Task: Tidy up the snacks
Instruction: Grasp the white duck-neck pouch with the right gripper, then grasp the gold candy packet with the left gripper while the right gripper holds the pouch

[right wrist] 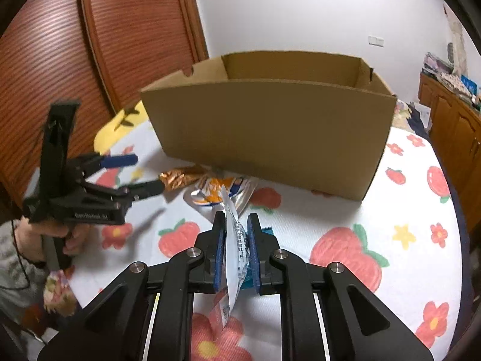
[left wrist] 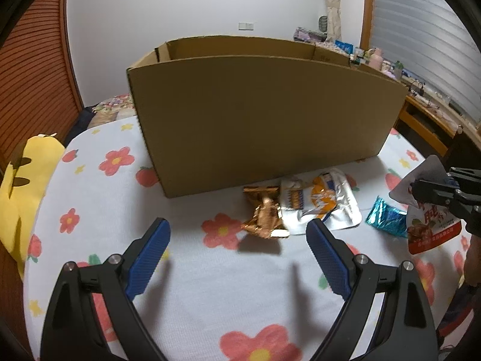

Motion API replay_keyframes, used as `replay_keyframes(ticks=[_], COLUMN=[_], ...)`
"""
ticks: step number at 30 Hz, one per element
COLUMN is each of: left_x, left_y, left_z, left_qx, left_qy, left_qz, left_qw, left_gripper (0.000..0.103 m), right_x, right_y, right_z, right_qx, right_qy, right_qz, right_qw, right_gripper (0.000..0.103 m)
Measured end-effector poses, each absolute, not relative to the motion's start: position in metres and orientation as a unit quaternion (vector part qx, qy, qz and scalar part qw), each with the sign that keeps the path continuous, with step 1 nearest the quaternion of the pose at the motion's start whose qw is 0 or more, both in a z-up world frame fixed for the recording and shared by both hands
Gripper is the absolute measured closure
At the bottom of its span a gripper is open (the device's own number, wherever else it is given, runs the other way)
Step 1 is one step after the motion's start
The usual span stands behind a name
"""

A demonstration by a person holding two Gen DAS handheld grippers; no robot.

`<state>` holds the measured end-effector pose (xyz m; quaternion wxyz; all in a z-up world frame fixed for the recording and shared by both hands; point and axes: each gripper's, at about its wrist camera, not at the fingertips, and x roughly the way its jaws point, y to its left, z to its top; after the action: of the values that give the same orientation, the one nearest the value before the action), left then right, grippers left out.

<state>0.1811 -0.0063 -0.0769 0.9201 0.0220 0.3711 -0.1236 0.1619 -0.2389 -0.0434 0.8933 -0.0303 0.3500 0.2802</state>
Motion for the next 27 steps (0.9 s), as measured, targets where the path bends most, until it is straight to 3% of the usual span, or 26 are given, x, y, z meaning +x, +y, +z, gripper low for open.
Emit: replay_keyframes(ticks=[7,12,19,27], left_x=[0.193,0.203,0.211,0.21], left_y=[-0.023,-0.029,-0.029,-0.032], left_z=[-0.077,-0.079,-0.083,-0.089], left_qx=[0.044,0.048,0.032,0.038], left_qy=[0.378,0.395,0.413,0.42], left_qz=[-0.132,-0.132,-0.13,-0.132], left_qw=[0.915,0.908,0.901,0.897], left_gripper=[0.013,0.038,0.048,0.072], right_x=[0.16,0.155,0.157,0.159], right_y=[-0.254,-0.273,-0.287,-0.293], right_z=[-0.043,-0.048,-0.055,-0.063], right_qx=[-0.015,0.007,0.033,0.039], right_qy=[0.344,0.343,0.345,0.348], right_qz=[0.262,0.25,0.245,0.241], right_qw=[0.902,0.905,0.905,0.905], right_gripper=[0.09,0.09,0.09,0.09])
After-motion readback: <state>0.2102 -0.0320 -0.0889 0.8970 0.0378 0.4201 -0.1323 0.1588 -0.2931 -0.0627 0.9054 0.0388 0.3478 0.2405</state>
